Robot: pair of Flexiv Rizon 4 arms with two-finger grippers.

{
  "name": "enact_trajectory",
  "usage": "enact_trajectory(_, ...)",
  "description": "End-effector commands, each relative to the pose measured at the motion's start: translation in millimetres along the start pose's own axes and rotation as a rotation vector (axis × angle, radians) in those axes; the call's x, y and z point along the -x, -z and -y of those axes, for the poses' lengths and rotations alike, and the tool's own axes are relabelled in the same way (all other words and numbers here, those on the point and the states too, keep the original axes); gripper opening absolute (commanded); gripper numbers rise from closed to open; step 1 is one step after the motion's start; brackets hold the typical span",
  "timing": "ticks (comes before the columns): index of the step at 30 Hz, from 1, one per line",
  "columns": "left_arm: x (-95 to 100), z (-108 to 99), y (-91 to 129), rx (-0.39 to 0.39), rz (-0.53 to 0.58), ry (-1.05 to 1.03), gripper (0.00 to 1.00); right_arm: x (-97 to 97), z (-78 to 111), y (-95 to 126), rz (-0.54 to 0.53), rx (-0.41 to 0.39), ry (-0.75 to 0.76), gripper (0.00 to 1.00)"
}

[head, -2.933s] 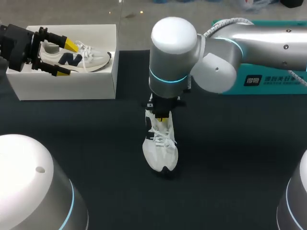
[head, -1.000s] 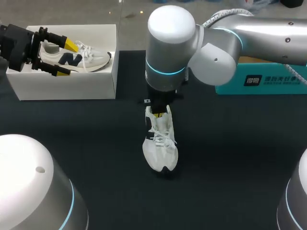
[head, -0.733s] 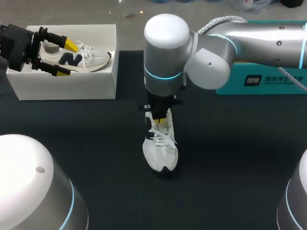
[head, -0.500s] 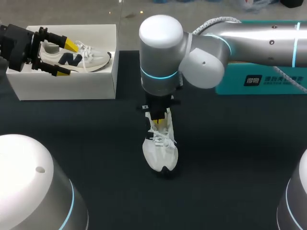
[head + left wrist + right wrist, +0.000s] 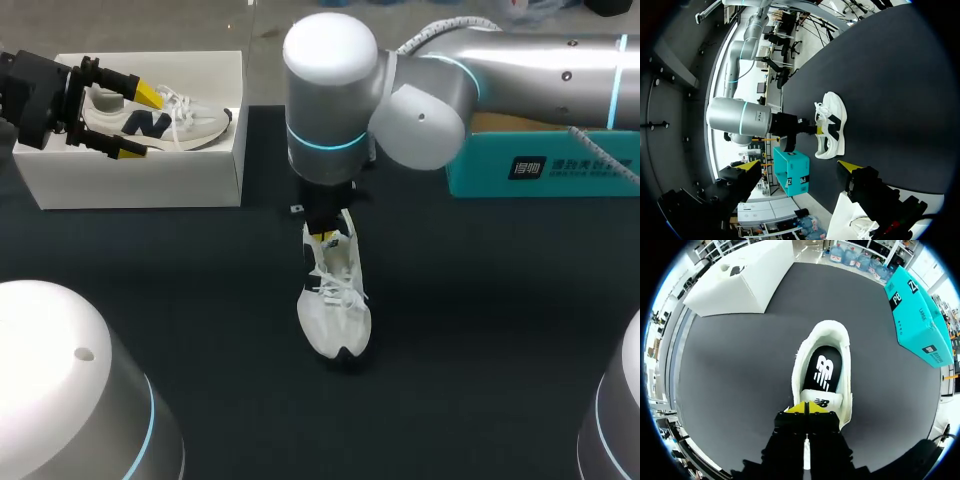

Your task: Take the shoe out of the shoebox, open the shoe tongue, remove and reinsert the insole, then place the shoe into the shoebox

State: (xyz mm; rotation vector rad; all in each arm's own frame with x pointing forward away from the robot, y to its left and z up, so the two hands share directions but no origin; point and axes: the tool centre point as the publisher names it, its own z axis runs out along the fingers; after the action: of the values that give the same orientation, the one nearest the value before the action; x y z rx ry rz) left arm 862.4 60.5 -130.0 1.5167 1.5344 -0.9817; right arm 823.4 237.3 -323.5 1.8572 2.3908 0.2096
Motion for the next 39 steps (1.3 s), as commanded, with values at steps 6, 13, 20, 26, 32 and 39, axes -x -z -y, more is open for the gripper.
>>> enact_trajectory(6, 0.6, 0, 0, 0.000, -0.004, 0.000, 1.00, 13.9, 9.1, 30, -0.131, 0.071, 0.264, 0.00)
enact_trajectory(13, 0.6, 0, 0, 0.000, -0.004, 0.000, 1.00, 13.9, 9.1, 30, -0.131, 0.071, 0.264, 0.00)
enact_trajectory(20, 0.6, 0, 0, 0.000, -0.004, 0.000, 1.00, 21.3, -4.2, 35, -0.179, 0.229, 0.618, 0.00)
enact_trajectory(26, 0.6, 0, 0, 0.000, -0.004, 0.000, 1.00, 46.9, -39.1, 43, -0.166, 0.273, 1.024, 0.00)
enact_trajectory(32, 0.6, 0, 0, 0.000, -0.004, 0.000, 1.00, 54.4, -61.1, 29, -0.138, 0.183, 1.293, 0.00)
enact_trajectory(39, 0.6, 0, 0, 0.000, -0.004, 0.000, 1.00, 50.4, -77.0, 4, -0.124, 0.130, 1.390, 0.89)
